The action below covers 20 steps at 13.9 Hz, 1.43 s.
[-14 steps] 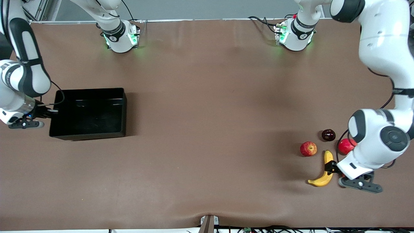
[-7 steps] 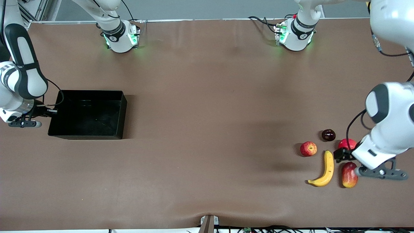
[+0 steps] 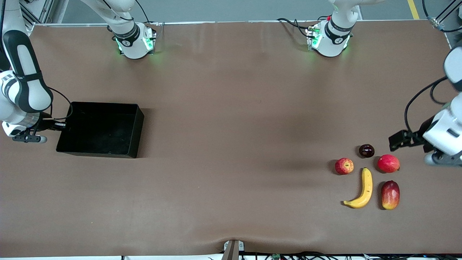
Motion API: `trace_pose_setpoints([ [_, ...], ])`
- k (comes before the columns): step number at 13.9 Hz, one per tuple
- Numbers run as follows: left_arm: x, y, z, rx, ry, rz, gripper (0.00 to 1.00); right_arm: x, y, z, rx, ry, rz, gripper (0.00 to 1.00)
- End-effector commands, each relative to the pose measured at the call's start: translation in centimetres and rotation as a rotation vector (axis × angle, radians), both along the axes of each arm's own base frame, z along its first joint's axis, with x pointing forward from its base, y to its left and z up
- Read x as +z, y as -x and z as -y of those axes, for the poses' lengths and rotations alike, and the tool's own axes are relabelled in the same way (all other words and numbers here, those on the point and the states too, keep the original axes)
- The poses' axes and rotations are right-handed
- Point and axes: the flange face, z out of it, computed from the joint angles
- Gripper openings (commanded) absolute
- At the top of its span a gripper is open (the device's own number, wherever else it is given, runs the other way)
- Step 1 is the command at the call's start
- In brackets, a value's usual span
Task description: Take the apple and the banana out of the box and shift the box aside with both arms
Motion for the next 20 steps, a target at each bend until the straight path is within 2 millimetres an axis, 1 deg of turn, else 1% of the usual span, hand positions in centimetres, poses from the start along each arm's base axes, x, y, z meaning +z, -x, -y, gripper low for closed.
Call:
trace_pose_setpoints([
  [1,1.6,1.7,-0.2,0.024,0.022,-0.008,1.0,1.6,-0.4,-0.1,0.032,-0.071,-0.052,1.0],
  [2,2.0,2.0,0.0,0.019,0.017,-0.013,1.0,2.4,-0.9,-0.4,0.055,-0.093,-0.095,1.0],
  [4,3.3,3.1,-0.5,0.016,0.027,-0.027,1.0,3.8,-2.7,0.5,0.108,-0.05,-0.093,1.0],
  [5,4.2,3.8,-1.4,0.043,0.038,-0.022,1.0,4.6,-3.3,1.0,0.162,-0.011,-0.1,1.0],
  [6,5.0,4.8,-1.2,0.047,0.042,-0.026,1.0,6.1,-4.5,1.9,0.206,0.033,-0.099,1.0],
  [8,5.5,6.5,-1.0,0.102,0.047,-0.035,1.0,8.9,-7.2,3.0,0.222,0.053,-0.117,1.0],
  [9,5.3,7.4,-0.9,0.108,0.043,-0.044,1.0,9.5,-8.5,3.0,0.231,0.055,-0.129,1.0],
  [10,5.2,8.6,-0.8,0.111,0.038,-0.04,1.0,9.9,-9.4,3.4,0.237,0.072,-0.126,1.0],
  [11,5.3,9.5,-0.8,0.112,0.038,-0.028,1.0,10.9,-10.1,4.0,0.238,0.095,-0.106,1.0],
  [12,5.3,10.4,-0.5,0.11,0.035,-0.025,1.0,12.0,-10.7,4.1,0.241,0.109,-0.082,1.0],
  [13,5.3,10.9,-0.5,0.11,0.033,-0.026,1.0,13.2,-11.4,3.8,0.245,0.119,-0.059,1.0],
  [15,5.6,11.5,-0.1,0.118,0.033,-0.032,1.0,15.3,-12.8,2.4,0.269,0.139,-0.02,1.0],
  [16,5.9,11.7,0.3,0.15,0.033,-0.042,1.0,16.3,-13.3,1.9,0.28,0.14,-0.003,1.0],
  [17,5.9,11.8,0.6,0.169,0.029,-0.05,1.0,17.2,-13.2,1.2,0.282,0.122,-0.007,1.0],
  [18,5.9,11.9,1.2,0.161,0.023,-0.055,1.0,19.2,-12.8,0.2,0.284,0.087,-0.018,1.0],
  [19,5.9,11.9,1.0,0.155,0.02,-0.055,1.0,22.1,-12.6,-1.5,0.29,0.044,-0.009,1.0],
  [20,5.8,11.7,1.2,0.151,0.02,-0.054,1.0,23.7,-12.3,-2.7,0.304,0.005,-0.034,1.0],
])
